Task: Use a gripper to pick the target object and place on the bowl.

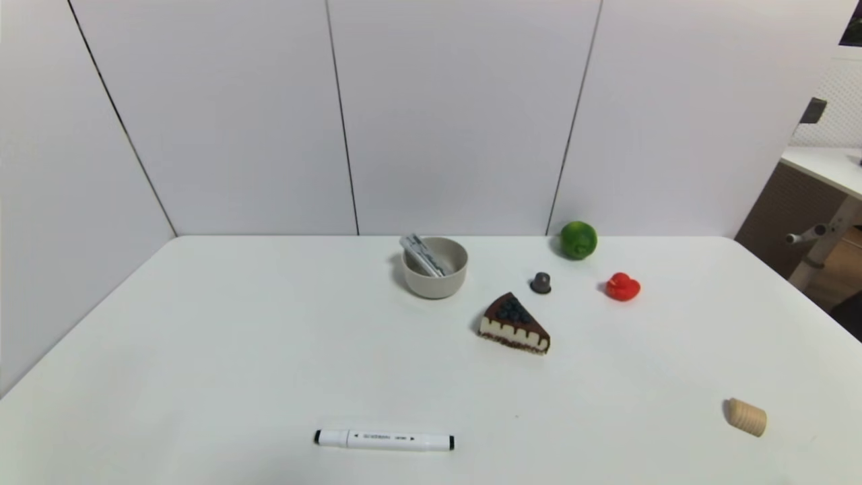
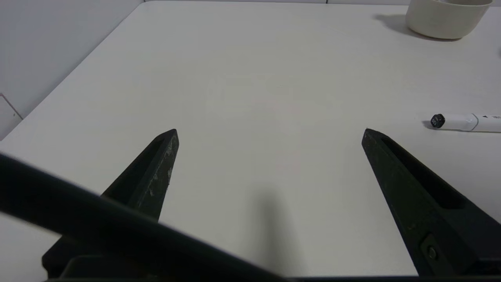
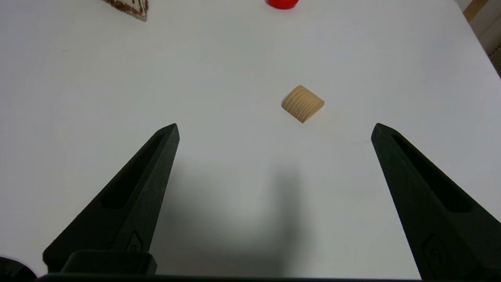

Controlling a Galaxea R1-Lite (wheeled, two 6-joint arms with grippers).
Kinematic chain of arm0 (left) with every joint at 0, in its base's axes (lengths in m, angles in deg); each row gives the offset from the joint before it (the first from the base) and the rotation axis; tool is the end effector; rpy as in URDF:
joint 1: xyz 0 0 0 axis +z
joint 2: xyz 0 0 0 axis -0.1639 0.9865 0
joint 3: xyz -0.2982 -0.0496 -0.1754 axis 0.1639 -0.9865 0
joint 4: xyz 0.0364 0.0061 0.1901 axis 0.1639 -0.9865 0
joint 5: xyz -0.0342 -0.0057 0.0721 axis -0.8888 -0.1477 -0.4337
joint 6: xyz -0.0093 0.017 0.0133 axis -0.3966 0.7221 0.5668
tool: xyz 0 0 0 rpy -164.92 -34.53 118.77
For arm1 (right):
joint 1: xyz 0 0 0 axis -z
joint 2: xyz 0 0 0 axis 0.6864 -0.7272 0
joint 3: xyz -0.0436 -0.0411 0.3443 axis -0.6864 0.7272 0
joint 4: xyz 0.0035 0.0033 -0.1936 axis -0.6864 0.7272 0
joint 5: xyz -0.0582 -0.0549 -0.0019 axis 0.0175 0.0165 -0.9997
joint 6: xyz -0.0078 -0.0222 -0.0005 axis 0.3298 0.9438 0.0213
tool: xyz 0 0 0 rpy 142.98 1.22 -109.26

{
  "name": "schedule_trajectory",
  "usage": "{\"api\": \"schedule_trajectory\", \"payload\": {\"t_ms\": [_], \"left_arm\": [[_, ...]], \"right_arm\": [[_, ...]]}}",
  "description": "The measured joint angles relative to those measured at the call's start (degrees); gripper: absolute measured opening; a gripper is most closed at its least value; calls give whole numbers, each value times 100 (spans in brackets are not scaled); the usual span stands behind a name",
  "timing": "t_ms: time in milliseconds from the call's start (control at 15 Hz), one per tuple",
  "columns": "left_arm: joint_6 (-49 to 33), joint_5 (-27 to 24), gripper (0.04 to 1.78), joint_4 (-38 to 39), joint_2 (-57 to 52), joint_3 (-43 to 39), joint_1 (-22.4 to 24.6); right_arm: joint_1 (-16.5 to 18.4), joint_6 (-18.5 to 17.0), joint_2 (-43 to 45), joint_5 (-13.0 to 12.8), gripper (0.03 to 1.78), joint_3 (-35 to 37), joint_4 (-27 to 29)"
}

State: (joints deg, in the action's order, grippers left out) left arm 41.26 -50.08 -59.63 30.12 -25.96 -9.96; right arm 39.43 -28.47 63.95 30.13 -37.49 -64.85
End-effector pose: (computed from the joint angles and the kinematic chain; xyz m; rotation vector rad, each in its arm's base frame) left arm -0.0676 0.0010 0.0754 -0.0331 0.0000 0.0073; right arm -0.0457 -0.0019 0.1183 -0.1617 0.2057 0.1328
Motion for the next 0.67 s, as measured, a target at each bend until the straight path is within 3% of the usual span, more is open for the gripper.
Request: {"api": "schedule_trajectory", "payload": {"t_ms": [333,667], "left_arm": [[-1,0,169,0,0,0,0],[0,0,169,0,0,0,0]], "right_arm": [[177,104,257,-46,169,458,-79],[332,63,1058,-57,169,535,-66]]}}
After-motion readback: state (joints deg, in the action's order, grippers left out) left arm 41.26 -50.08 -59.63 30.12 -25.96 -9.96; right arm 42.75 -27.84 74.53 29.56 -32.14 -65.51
